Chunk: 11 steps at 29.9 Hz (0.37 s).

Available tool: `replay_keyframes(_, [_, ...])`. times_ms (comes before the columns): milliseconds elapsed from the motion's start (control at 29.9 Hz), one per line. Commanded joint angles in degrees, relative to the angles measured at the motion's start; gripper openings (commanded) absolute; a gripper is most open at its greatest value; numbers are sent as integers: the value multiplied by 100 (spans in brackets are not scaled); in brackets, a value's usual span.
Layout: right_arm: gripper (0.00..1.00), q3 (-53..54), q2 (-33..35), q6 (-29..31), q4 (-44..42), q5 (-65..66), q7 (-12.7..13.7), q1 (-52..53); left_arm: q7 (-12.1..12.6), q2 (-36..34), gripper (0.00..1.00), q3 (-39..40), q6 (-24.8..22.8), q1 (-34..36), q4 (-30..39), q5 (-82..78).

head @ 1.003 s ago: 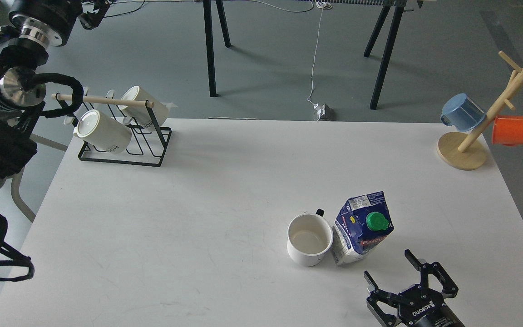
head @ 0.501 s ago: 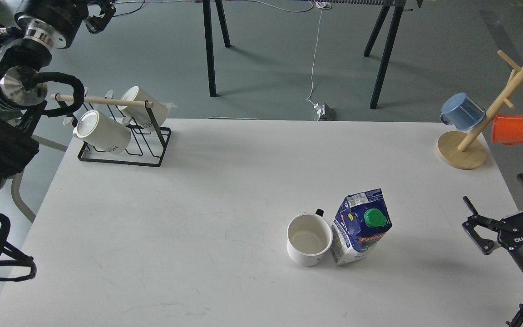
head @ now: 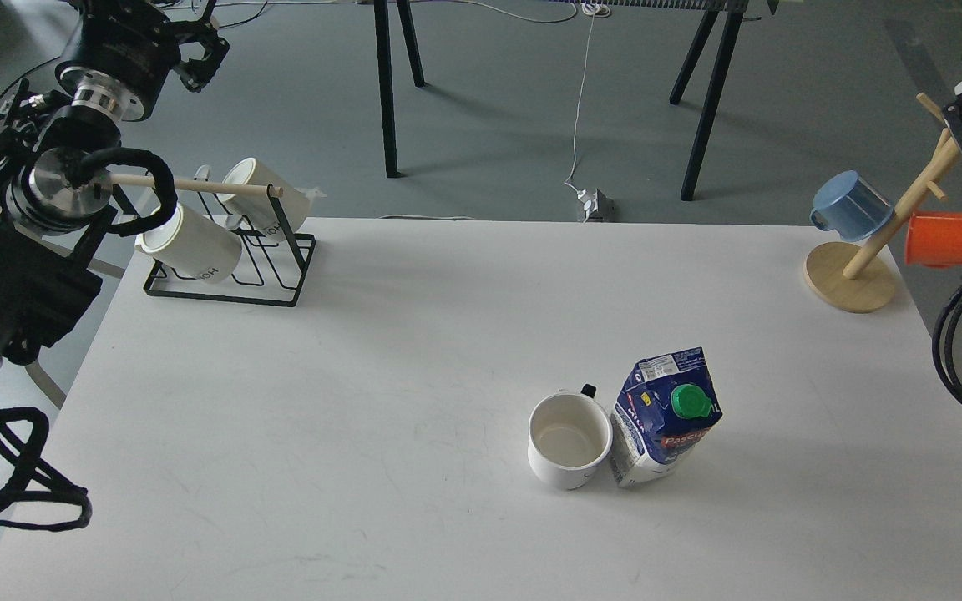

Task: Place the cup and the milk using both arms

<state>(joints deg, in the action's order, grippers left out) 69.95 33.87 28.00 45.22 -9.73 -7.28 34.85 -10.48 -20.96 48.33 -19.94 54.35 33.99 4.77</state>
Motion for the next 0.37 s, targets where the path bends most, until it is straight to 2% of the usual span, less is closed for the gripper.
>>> replay_keyframes(0, [99,-298,-397,0,-1110,-29,24,970,-24,135,100,1,8,-3,-77,15])
replay_keyframes(134, [99,-315,-741,0,-1393,-20,-55,1235,-42,180,100,-8,61,67,-129,6])
replay_keyframes(334, [99,-429,-785,0,-1288,6,-37,1261,-59,188,100,-16,69,252,-156,6])
